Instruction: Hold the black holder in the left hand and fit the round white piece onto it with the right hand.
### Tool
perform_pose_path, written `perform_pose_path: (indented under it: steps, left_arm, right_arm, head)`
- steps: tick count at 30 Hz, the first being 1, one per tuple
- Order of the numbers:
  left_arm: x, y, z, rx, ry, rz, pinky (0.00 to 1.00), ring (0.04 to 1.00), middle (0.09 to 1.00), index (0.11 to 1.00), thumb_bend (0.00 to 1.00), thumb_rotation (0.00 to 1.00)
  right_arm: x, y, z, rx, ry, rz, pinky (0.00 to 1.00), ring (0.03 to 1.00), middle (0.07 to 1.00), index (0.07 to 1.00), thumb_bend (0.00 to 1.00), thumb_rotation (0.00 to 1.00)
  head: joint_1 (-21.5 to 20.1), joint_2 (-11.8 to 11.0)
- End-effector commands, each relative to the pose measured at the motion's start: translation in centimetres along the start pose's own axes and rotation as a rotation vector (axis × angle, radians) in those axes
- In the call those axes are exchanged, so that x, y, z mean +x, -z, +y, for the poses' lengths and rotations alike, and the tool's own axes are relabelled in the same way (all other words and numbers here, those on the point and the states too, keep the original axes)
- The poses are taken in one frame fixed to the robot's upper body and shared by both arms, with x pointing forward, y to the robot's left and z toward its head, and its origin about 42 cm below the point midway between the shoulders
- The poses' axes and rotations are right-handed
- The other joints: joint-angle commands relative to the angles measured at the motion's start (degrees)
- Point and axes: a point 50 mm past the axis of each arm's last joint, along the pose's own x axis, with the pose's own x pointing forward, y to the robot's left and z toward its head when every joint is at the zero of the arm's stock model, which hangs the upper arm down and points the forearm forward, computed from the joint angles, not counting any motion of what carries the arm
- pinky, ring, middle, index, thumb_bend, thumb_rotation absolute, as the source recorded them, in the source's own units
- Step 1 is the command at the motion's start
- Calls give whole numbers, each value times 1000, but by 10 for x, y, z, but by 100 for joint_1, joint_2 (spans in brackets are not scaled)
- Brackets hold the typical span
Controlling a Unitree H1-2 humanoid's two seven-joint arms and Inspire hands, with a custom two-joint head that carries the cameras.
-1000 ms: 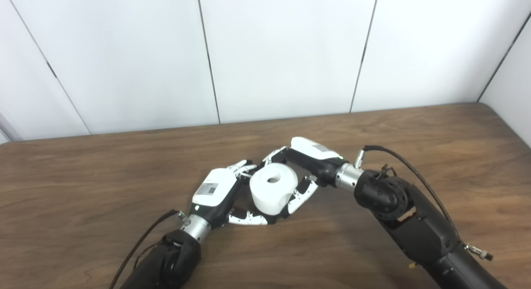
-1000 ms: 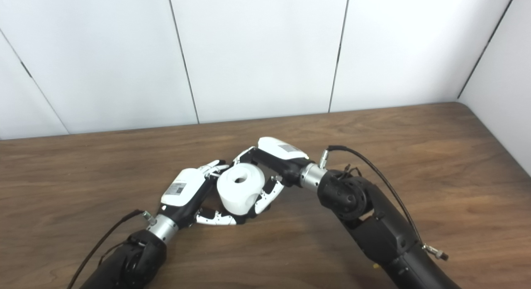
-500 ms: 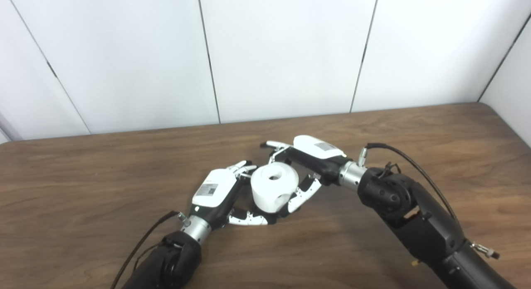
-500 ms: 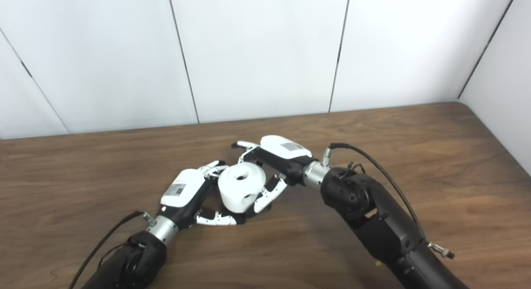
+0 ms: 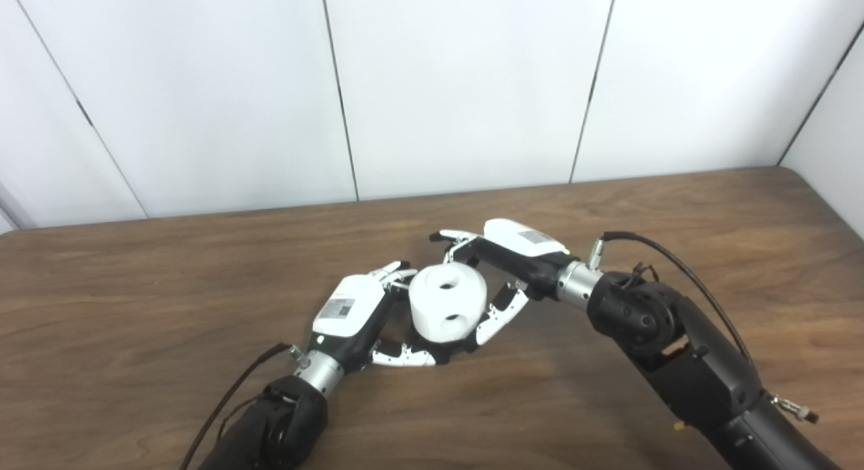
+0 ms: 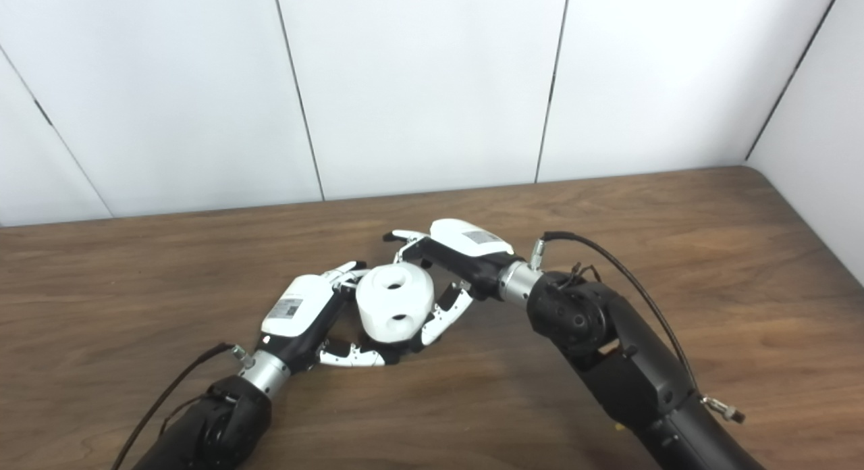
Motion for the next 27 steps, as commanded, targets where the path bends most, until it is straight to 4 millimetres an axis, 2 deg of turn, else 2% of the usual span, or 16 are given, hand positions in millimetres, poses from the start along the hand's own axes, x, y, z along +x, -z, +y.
perform_pose_path:
  steps: [1, 7, 15, 27]
  left_arm:
    - [-47, 16, -61, 7, 256, 116, 876, 919, 837, 480, 524, 60]
    - [-47, 17, -60, 13, 265, 119, 885, 923, 842, 480, 525, 61]
    - [-45, 17, -60, 19, 262, 115, 871, 920, 840, 480, 524, 61]
    - [-45, 16, -59, 3, 256, 112, 877, 922, 841, 480, 524, 60]
  right_arm:
    - [-2, -1, -13, -22, 26, -3, 718, 861, 934, 1000, 1000, 274]
    - [-2, 0, -15, -14, 32, -11, 704, 848, 939, 1000, 1000, 276]
    - [-2, 2, -17, -26, 13, -3, 671, 859, 976, 1000, 1000, 348]
    - [-3, 3, -21, -23, 25, -10, 652, 854, 986, 1000, 1000, 354]
  head:
    - [1, 14]
    - [9, 11]
    - [7, 16]
    - [9, 31]
